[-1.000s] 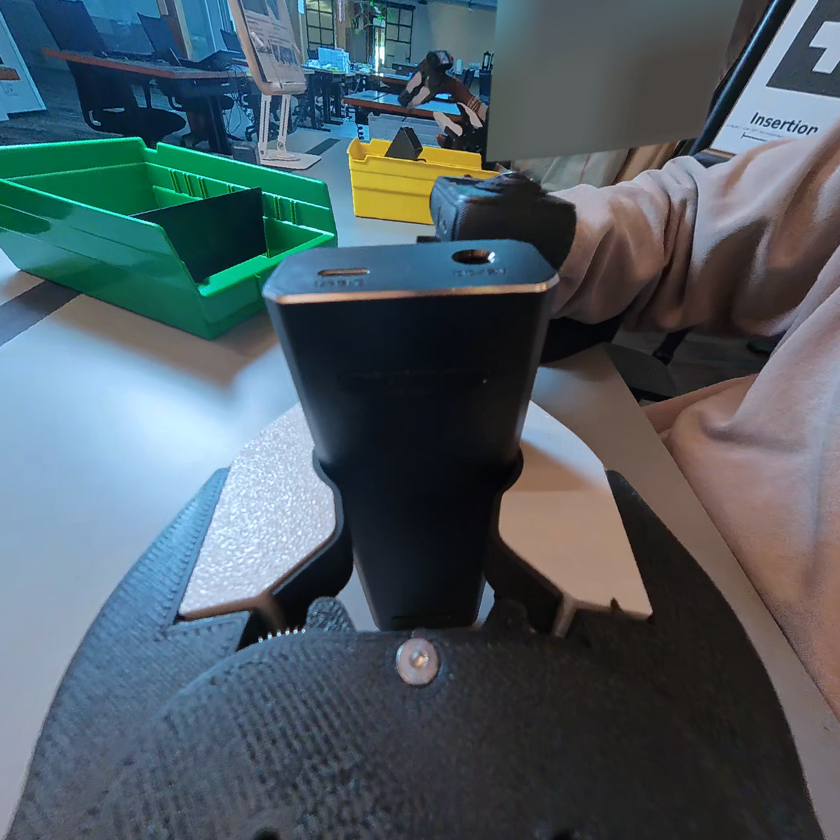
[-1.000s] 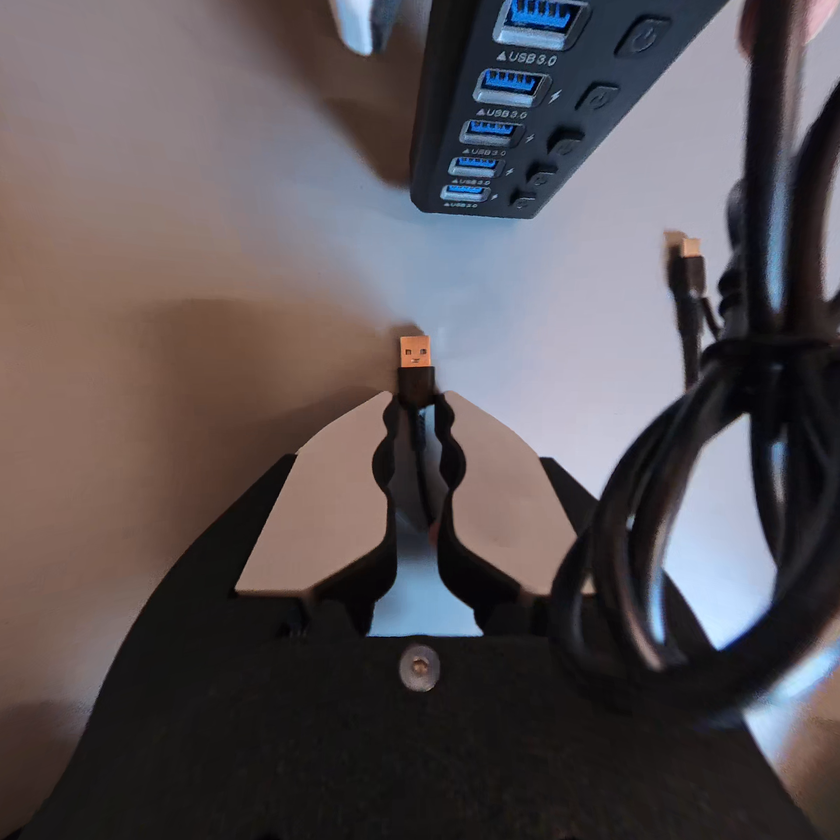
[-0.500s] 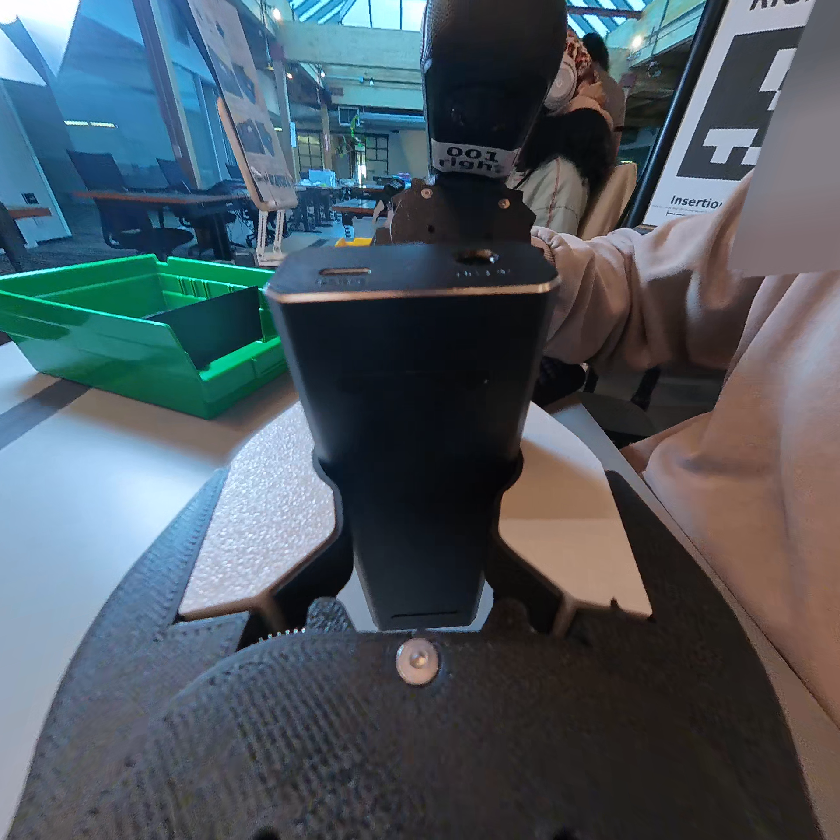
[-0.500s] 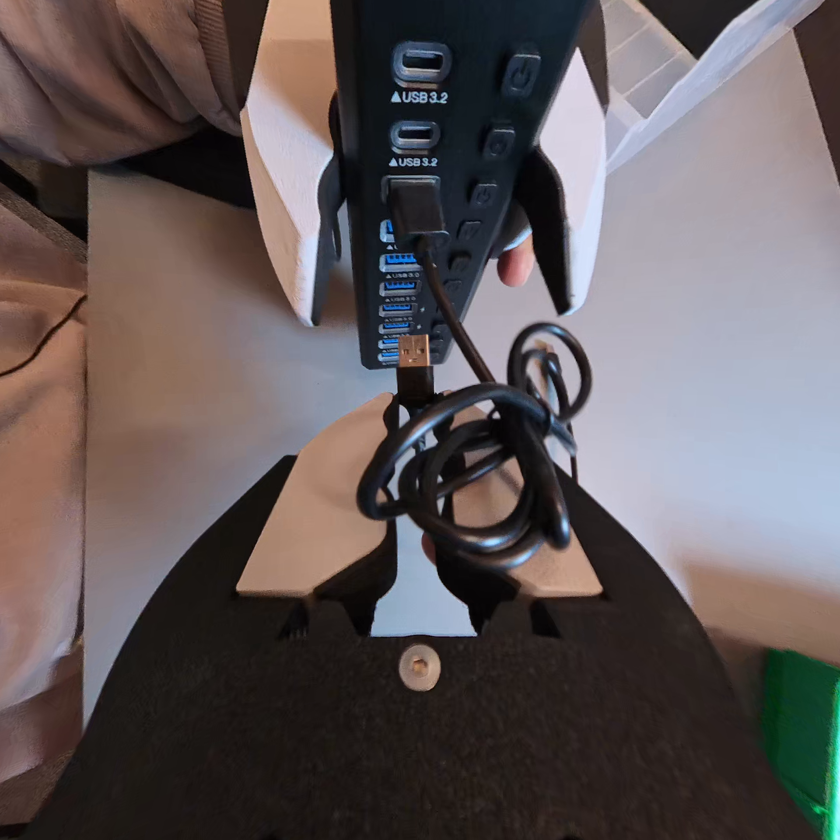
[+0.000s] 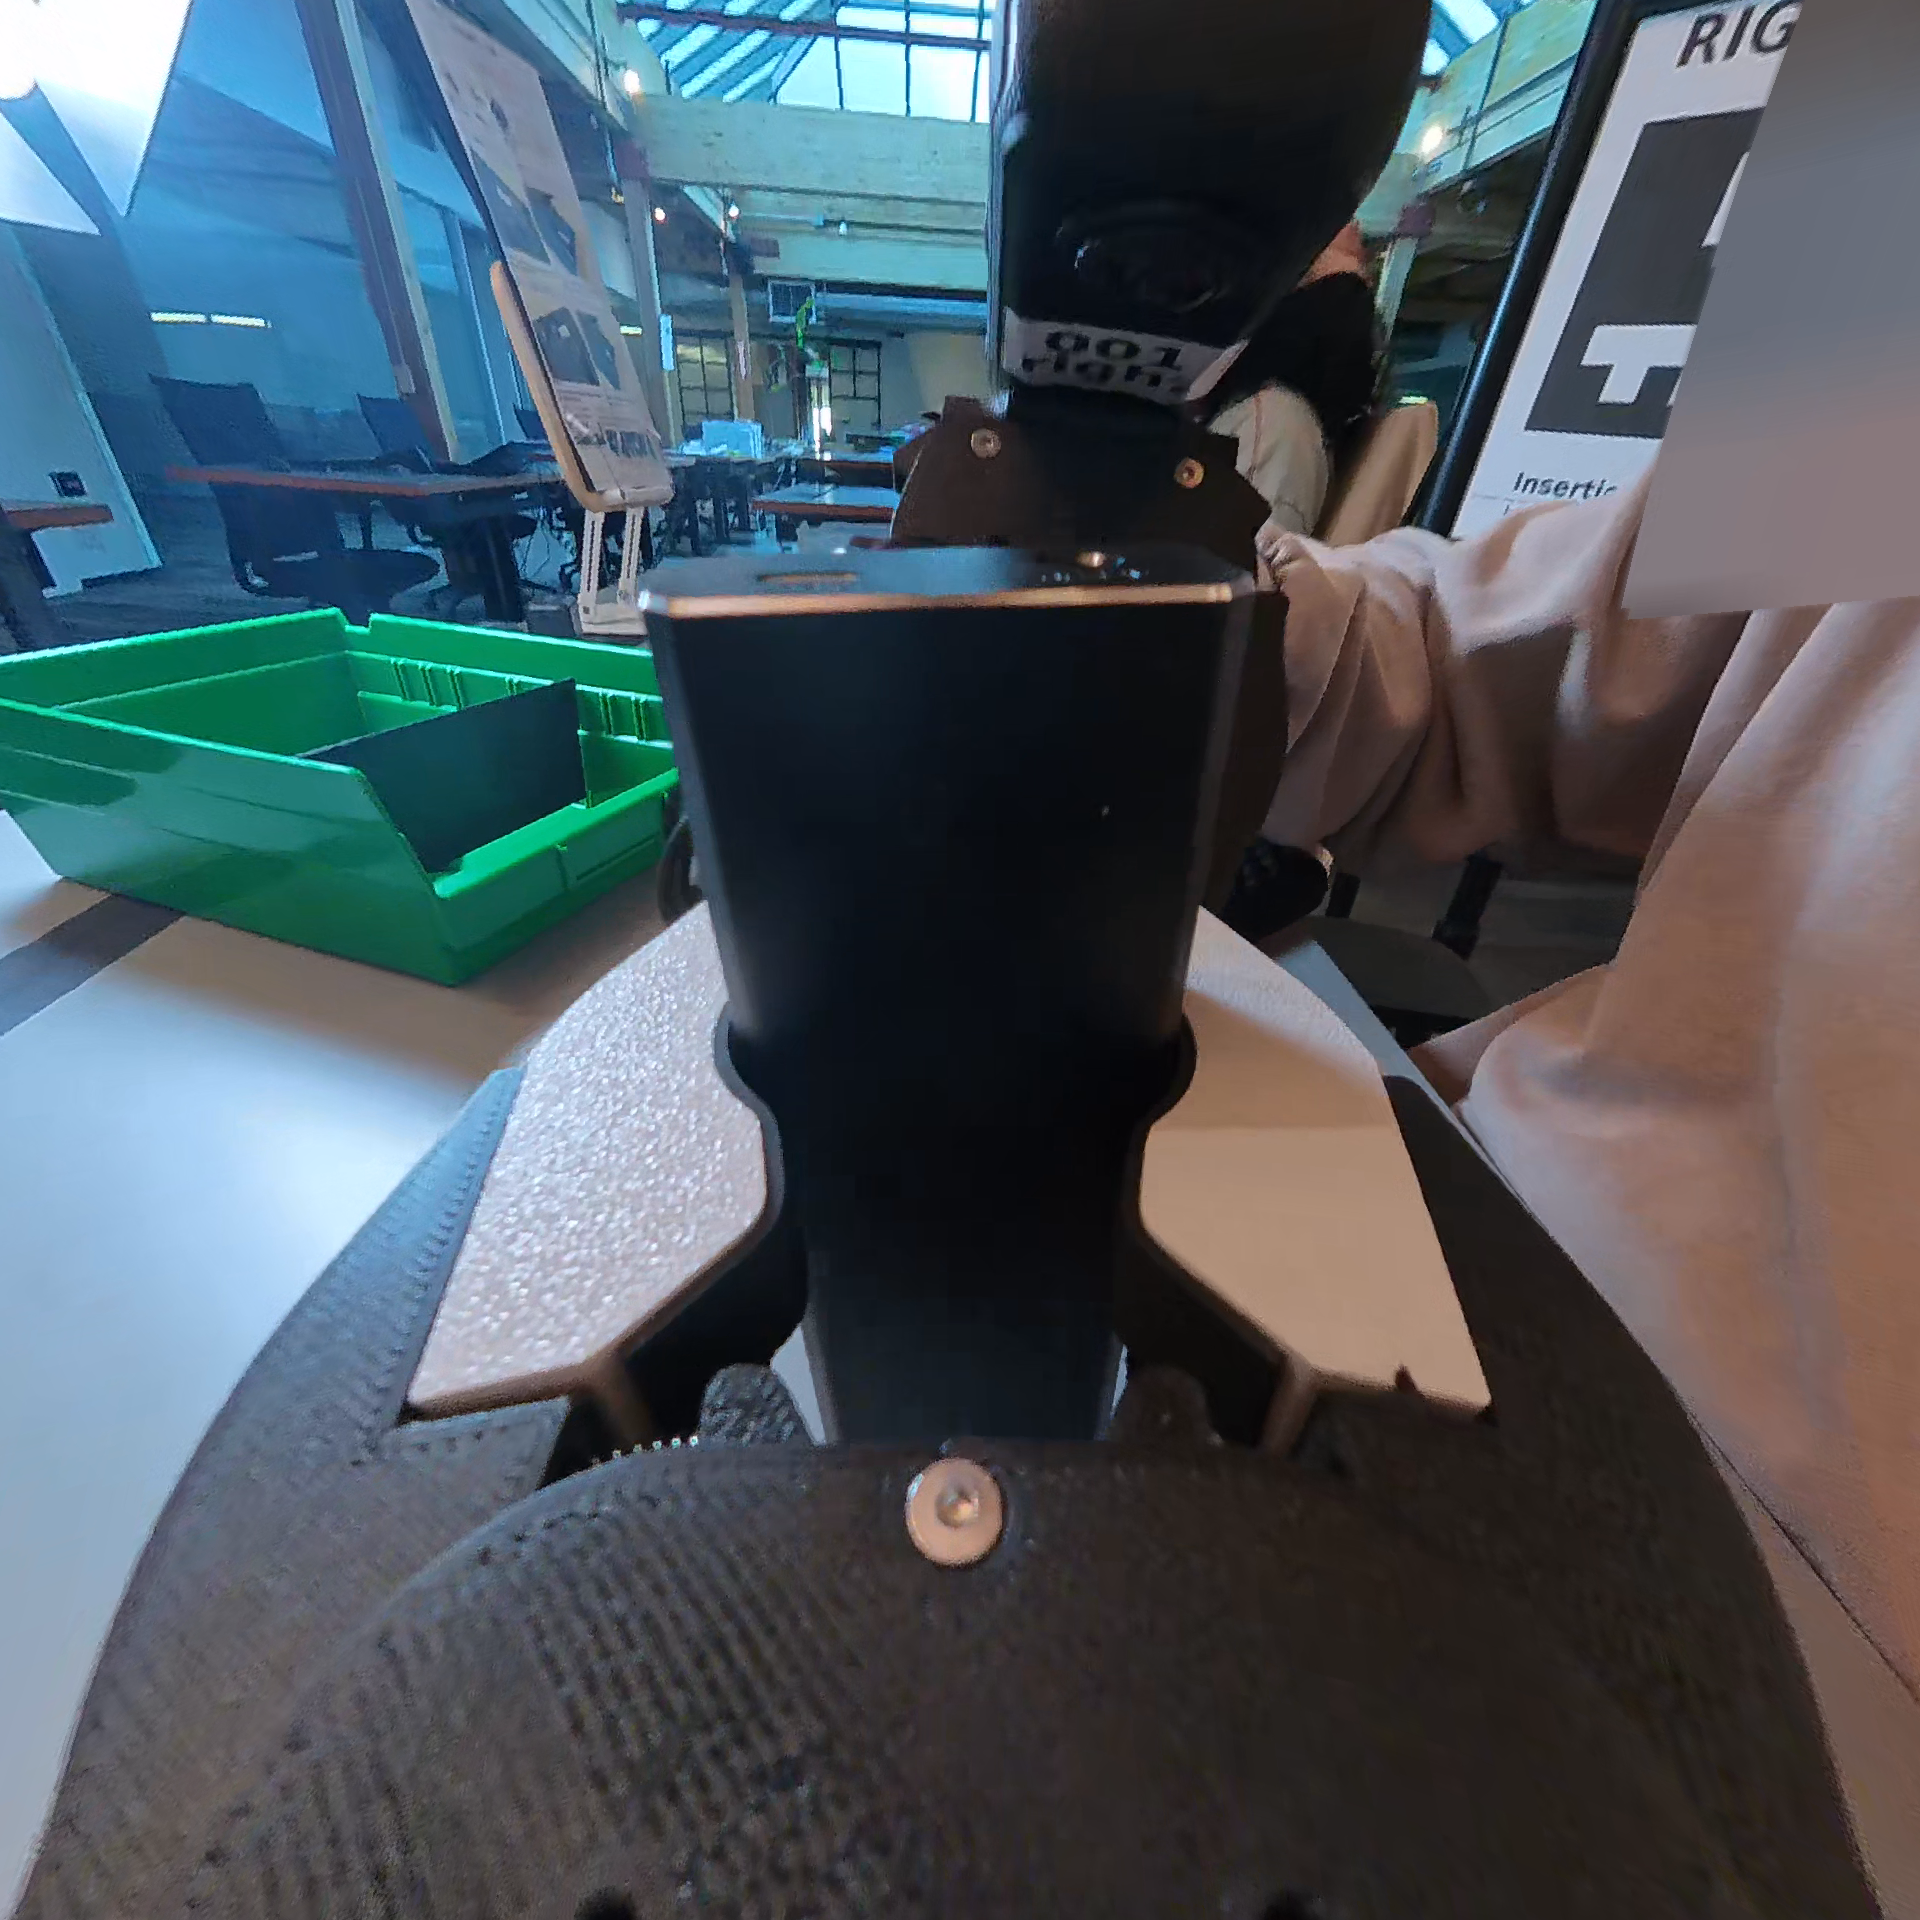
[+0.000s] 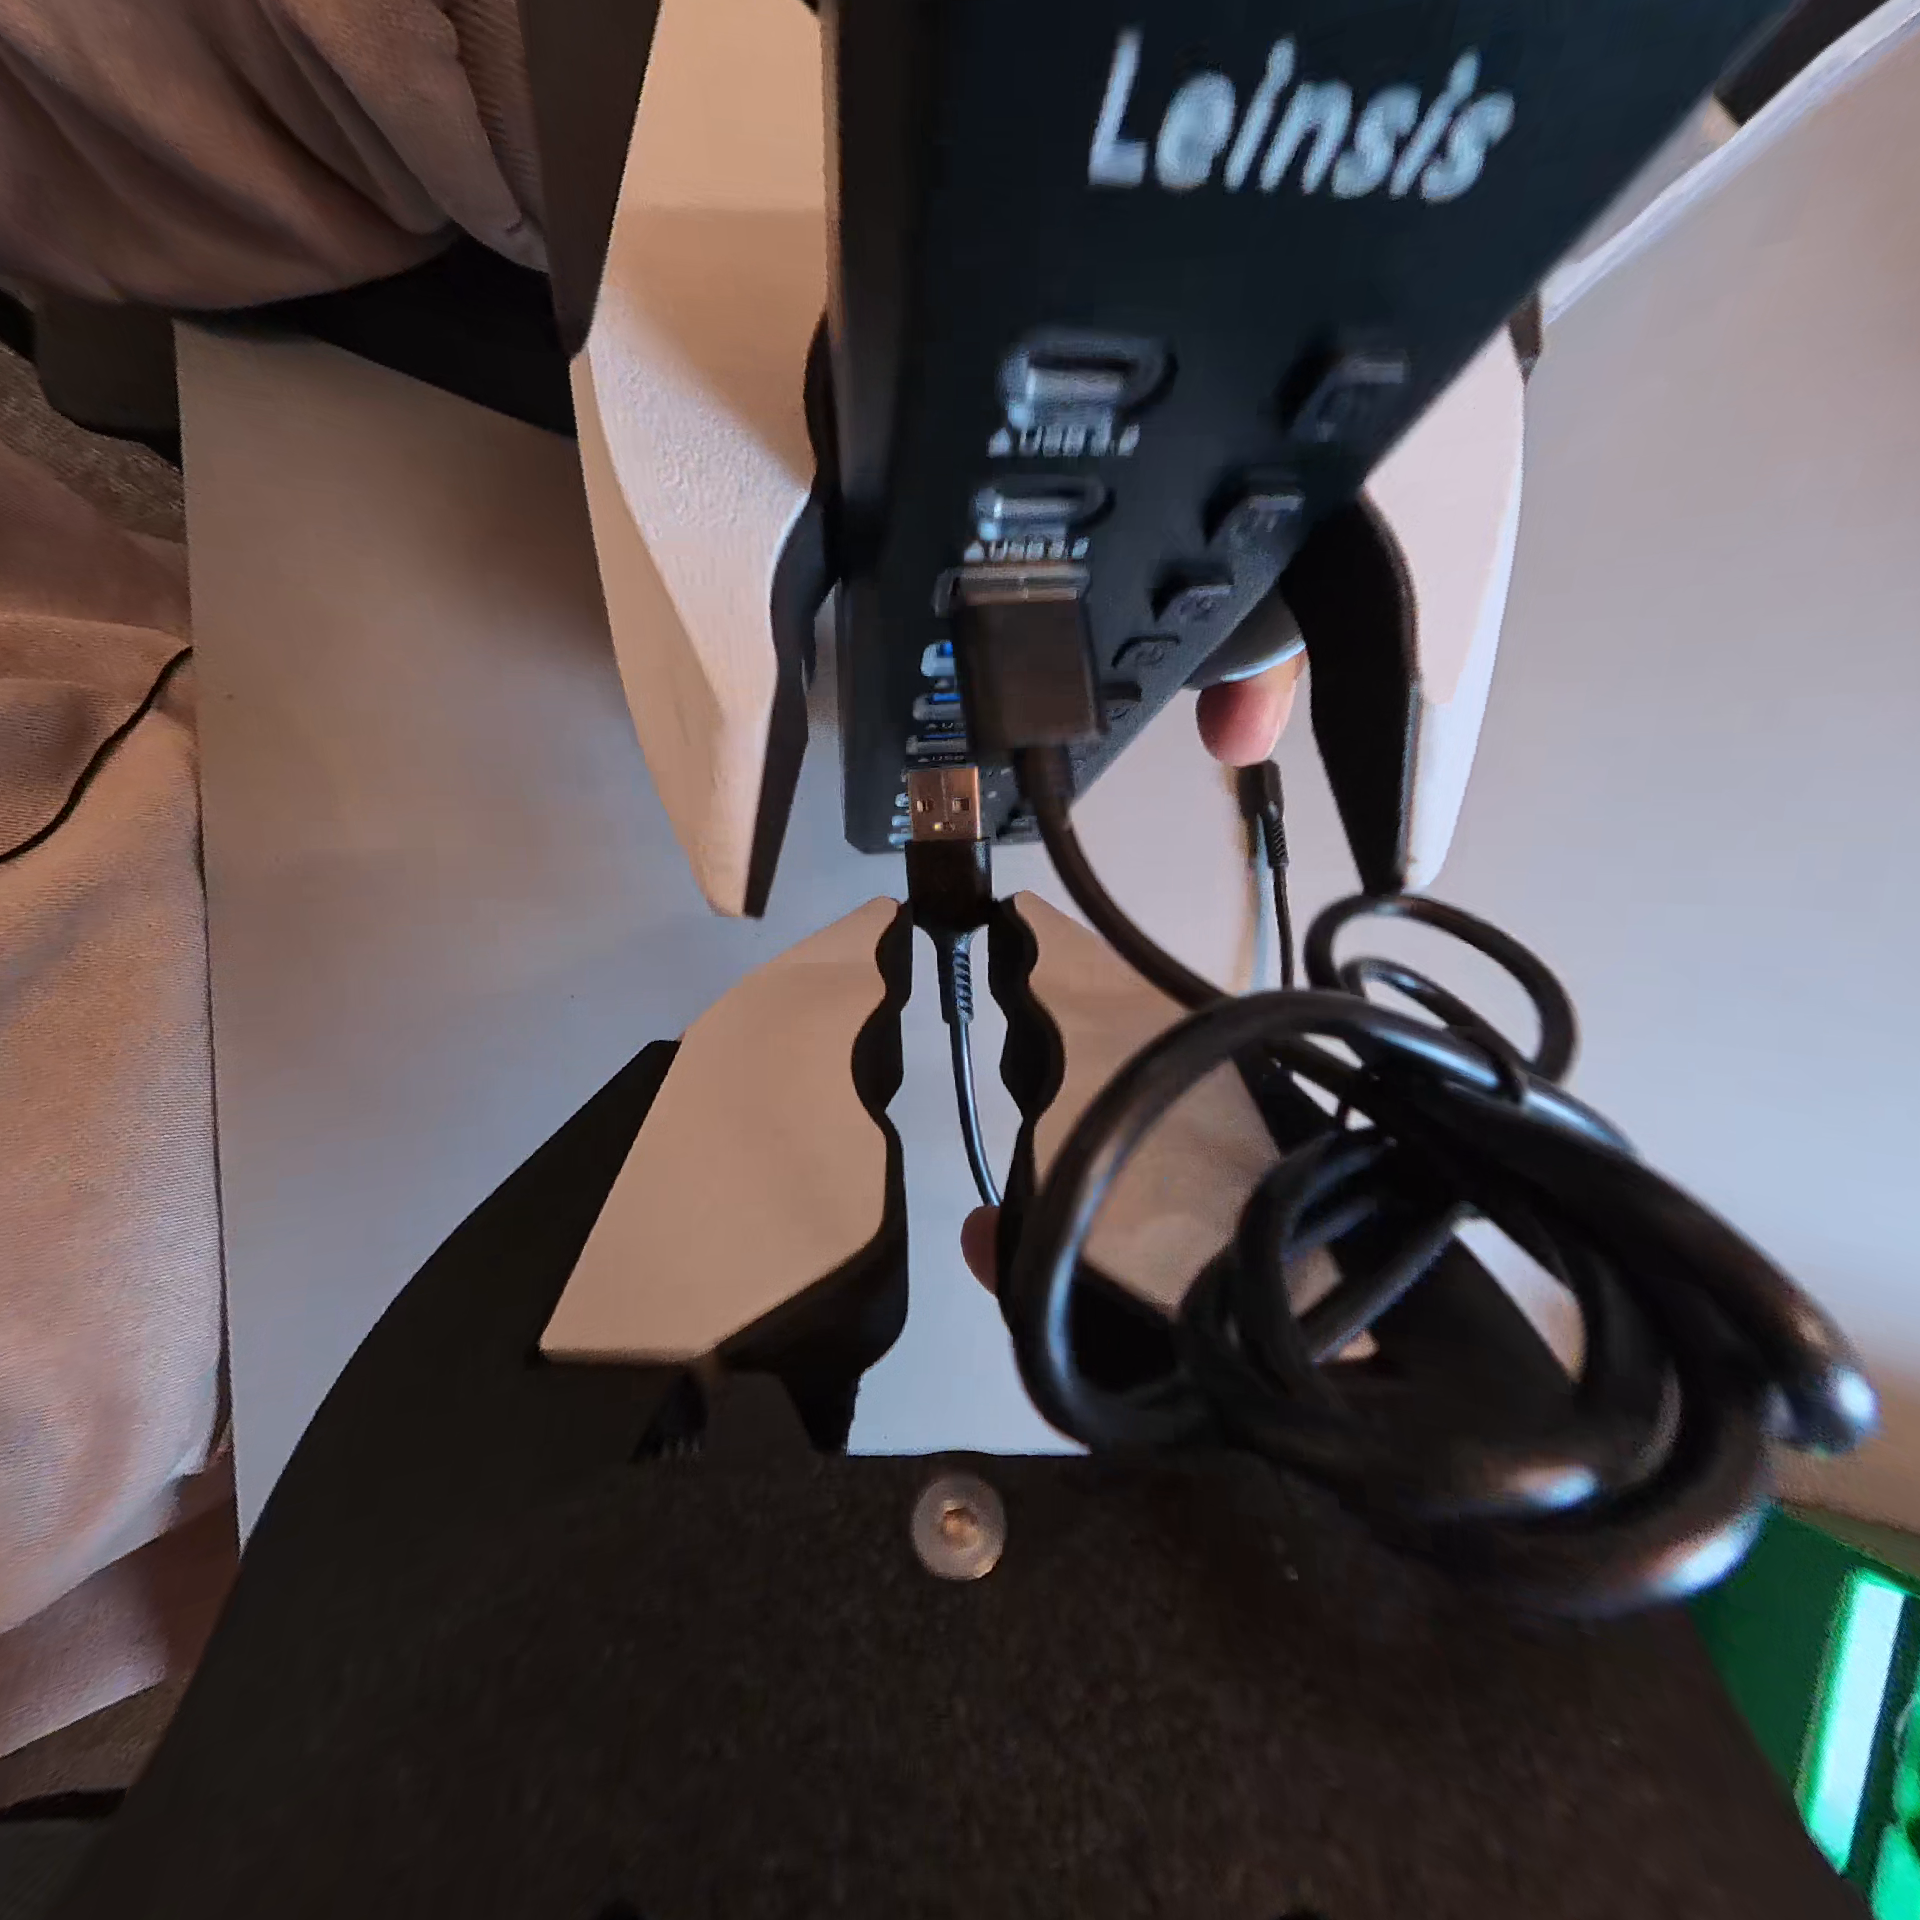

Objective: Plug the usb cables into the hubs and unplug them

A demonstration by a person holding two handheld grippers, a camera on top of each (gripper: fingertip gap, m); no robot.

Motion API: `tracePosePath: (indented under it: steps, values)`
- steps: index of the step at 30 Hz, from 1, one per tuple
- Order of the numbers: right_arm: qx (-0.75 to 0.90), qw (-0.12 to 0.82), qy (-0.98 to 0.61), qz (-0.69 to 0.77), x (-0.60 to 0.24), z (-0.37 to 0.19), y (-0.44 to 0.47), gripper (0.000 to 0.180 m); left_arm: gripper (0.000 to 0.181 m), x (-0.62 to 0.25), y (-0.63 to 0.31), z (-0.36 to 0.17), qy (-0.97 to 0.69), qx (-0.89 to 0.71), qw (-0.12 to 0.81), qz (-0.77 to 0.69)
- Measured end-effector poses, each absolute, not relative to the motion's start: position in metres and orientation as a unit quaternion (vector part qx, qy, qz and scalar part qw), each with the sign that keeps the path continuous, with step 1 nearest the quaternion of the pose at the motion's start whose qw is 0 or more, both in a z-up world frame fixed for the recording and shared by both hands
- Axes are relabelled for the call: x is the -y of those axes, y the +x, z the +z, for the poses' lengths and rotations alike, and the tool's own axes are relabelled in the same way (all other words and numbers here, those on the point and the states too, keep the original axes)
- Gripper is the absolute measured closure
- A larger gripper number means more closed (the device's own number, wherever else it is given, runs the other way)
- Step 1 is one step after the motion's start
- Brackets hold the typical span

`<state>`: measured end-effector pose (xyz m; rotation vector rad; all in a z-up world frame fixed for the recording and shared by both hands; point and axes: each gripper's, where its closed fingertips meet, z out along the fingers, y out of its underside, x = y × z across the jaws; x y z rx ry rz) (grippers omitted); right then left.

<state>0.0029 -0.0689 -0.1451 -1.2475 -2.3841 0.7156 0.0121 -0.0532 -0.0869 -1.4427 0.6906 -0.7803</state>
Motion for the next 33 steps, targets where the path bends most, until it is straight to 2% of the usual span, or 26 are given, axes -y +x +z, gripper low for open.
tracePosePath:
  steps: [1,4,15,26,27,28,33]
  values:
    - [0.845,0.172,-0.443,0.248,0.069,-0.146,0.003,0.165,0.108,0.052,0.013,-0.089,-0.636,-0.302,0.625,-0.338]
    - [0.848,0.155,-0.447,0.240,0.072,-0.151,0.002,0.166,0.108,0.051,0.017,-0.094,-0.644,-0.304,0.617,-0.334]
    - [0.810,0.107,-0.460,0.347,0.085,-0.136,-0.004,0.166,0.108,0.058,0.016,-0.076,-0.612,-0.293,0.632,-0.375]
    - [0.778,0.121,-0.439,0.432,0.100,-0.134,-0.009,0.167,0.108,0.066,0.024,-0.053,-0.571,-0.290,0.647,-0.413]
    - [0.782,0.102,-0.435,0.435,0.107,-0.136,-0.007,0.166,0.108,0.067,0.032,-0.057,-0.582,-0.316,0.636,-0.395]
    - [0.791,0.129,-0.429,0.417,0.102,-0.138,-0.010,0.166,0.108,0.065,0.031,-0.057,-0.589,-0.326,0.642,-0.366]
    - [0.772,0.144,-0.435,0.441,0.090,-0.100,-0.011,0.167,0.108,0.071,0.027,-0.049,-0.574,-0.318,0.655,-0.374]
